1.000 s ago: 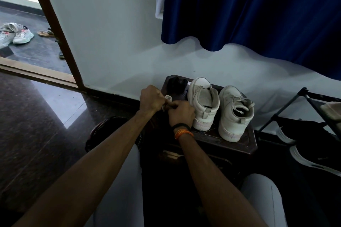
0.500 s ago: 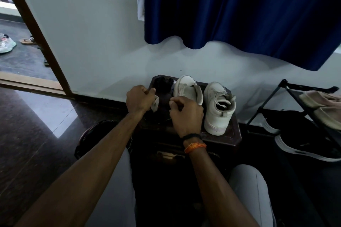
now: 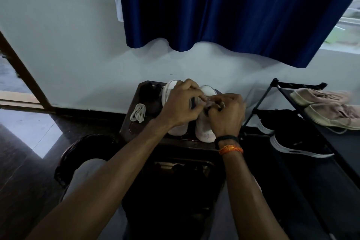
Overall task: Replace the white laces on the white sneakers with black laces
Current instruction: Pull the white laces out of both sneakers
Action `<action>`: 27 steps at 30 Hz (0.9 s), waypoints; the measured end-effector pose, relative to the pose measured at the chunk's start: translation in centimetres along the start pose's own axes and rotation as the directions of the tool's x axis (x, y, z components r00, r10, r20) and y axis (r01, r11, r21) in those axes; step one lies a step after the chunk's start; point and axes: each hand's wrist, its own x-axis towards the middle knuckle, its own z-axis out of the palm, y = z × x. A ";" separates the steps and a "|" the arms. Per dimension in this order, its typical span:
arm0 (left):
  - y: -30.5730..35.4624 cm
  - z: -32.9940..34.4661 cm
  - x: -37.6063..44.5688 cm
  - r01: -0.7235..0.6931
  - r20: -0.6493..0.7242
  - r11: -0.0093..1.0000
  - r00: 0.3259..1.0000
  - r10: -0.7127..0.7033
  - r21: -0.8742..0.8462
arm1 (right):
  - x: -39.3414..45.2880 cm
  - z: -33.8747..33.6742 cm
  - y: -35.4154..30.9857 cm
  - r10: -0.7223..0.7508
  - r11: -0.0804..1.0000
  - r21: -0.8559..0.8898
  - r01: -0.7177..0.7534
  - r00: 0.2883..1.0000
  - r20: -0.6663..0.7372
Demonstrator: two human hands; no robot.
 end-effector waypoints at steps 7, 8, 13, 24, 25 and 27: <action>1.7 1.7 2.0 0.033 0.194 0.971 0.978 -0.081 0.238 | 1.0 -0.6 1.5 0.064 0.994 -0.095 -0.050 0.985 0.160; 1.9 1.6 2.5 0.058 0.221 0.957 0.967 -0.125 0.284 | 1.1 -0.7 1.5 0.063 0.994 -0.097 -0.048 0.987 0.149; 2.4 1.6 3.8 0.018 0.260 0.935 0.959 -0.117 0.354 | 1.7 -1.2 1.4 0.026 0.991 -0.133 -0.012 0.993 0.111; 1.5 -2.7 6.5 0.500 0.241 0.624 0.858 -0.454 -0.601 | 1.7 -1.5 1.7 0.045 0.993 -0.116 -0.036 0.996 0.081; 1.6 -3.4 6.9 0.494 0.234 0.581 0.853 -0.466 -0.647 | 1.6 -1.4 1.7 0.045 0.993 -0.110 -0.036 0.996 0.079; 1.8 -4.7 7.5 0.494 0.187 0.464 0.806 -0.562 -0.736 | 1.6 -1.3 1.7 0.048 0.996 -0.080 -0.043 0.996 0.073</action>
